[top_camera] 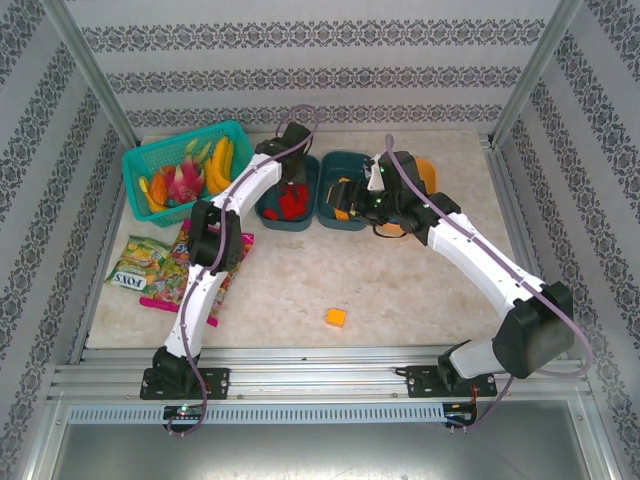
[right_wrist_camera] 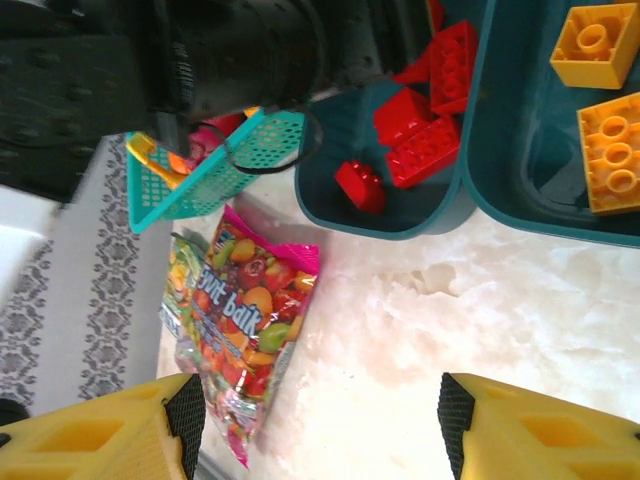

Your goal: Sort the legos into containers by color

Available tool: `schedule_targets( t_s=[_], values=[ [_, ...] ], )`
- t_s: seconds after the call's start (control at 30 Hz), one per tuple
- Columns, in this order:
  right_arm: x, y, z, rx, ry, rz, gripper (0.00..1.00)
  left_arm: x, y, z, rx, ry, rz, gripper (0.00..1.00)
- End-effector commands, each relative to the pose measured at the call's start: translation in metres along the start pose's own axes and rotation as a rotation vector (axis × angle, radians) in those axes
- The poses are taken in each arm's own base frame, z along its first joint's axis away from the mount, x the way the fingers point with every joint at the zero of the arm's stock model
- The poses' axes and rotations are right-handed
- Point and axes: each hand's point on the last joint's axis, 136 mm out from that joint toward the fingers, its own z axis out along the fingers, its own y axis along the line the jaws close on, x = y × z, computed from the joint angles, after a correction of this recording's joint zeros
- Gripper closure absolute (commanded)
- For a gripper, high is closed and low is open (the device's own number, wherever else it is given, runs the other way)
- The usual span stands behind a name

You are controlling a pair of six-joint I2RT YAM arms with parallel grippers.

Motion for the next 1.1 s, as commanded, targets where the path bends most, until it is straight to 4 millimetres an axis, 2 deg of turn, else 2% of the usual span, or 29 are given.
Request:
schedule_targets(
  t_s=[0.0,0.1,0.2,0.37,0.5,0.6,0.73,0.87,1.07],
  values=[
    [0.025,-0.013,-0.011,0.097,0.058,-0.080,0.35,-0.042,0.004,-0.099,0.093,-0.123,-0.082,0.40],
    [0.061,-0.038,-0.012,0.229,0.156,-0.076,0.34,-0.036,-0.005,-0.141,0.174,-0.147,-0.089,0.36],
    [0.095,-0.055,-0.016,0.317,0.236,-0.037,0.29,-0.009,-0.011,-0.170,0.234,-0.119,-0.064,0.32],
    [0.147,-0.072,-0.021,0.426,0.347,0.073,0.22,0.061,-0.006,-0.203,0.343,-0.063,-0.077,0.30],
    [0.183,-0.080,-0.012,0.483,0.371,0.094,0.15,0.135,-0.007,-0.230,0.370,-0.011,0.011,0.30],
    [0.208,-0.091,0.001,0.517,0.399,0.158,0.13,0.186,0.001,-0.243,0.373,0.032,0.042,0.30],
    [0.229,-0.105,0.014,0.568,0.410,0.175,0.11,0.233,0.019,-0.258,0.394,0.064,0.037,0.30],
    [0.233,-0.110,0.025,0.606,0.395,0.161,0.10,0.256,0.033,-0.267,0.421,0.073,0.045,0.30],
    [0.242,-0.120,0.041,0.681,0.392,0.157,0.14,0.265,0.048,-0.282,0.474,0.039,0.051,0.30]
  ],
)
